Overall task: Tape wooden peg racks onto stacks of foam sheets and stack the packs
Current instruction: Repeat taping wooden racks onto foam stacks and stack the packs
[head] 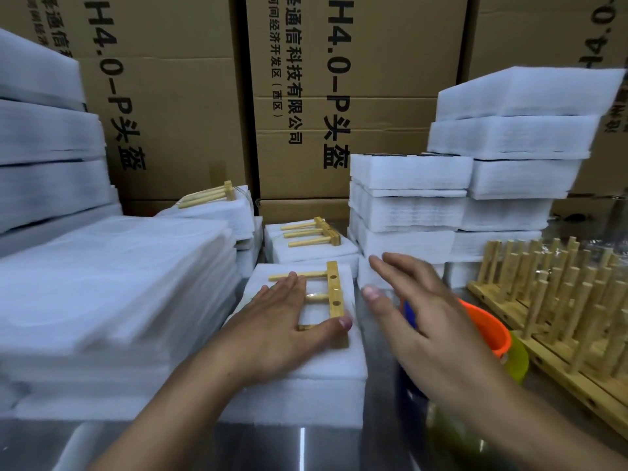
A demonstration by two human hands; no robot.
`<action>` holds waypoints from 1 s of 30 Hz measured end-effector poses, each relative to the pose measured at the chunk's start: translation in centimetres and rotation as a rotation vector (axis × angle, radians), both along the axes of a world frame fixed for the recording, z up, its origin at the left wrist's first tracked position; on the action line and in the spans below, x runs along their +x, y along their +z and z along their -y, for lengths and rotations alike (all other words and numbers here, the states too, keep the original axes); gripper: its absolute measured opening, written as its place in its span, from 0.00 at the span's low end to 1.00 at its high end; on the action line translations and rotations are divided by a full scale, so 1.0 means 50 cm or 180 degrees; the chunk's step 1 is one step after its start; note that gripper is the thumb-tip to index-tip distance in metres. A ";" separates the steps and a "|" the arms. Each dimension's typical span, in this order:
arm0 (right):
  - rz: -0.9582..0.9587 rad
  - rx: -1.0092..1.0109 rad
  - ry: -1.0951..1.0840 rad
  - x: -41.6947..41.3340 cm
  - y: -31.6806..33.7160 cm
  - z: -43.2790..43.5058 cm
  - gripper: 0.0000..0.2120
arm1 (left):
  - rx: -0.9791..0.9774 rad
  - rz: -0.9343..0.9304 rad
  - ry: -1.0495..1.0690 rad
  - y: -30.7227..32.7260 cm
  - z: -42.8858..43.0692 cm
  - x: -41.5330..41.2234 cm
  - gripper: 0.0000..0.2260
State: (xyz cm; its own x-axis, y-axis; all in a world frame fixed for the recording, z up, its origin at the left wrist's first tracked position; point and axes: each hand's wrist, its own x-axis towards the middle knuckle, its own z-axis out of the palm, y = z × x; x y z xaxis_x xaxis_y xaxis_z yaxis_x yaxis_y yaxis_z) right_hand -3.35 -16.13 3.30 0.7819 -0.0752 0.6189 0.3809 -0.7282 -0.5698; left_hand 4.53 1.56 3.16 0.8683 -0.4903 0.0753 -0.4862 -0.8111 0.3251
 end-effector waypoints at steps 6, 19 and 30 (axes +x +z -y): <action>-0.1516 0.3154 0.1146 0.042 -0.108 -0.067 0.39 | -0.0021 0.0029 -0.0018 -0.004 0.000 0.006 0.57; -0.1870 0.2716 0.1323 0.046 -0.116 -0.067 0.48 | -0.0010 0.0089 -0.0022 -0.005 0.002 0.007 0.59; -0.1894 0.1933 0.0933 0.027 -0.098 -0.067 0.51 | 0.0016 0.0102 -0.0019 0.004 0.003 -0.003 0.56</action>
State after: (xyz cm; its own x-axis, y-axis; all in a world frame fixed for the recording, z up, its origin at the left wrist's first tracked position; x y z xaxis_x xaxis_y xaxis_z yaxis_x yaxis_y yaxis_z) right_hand -2.01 -12.76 -1.59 0.9997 -0.0045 0.0240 0.0230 -0.1571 -0.9873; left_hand 4.37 1.43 3.36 0.8626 -0.4958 0.1004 -0.5010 -0.8099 0.3051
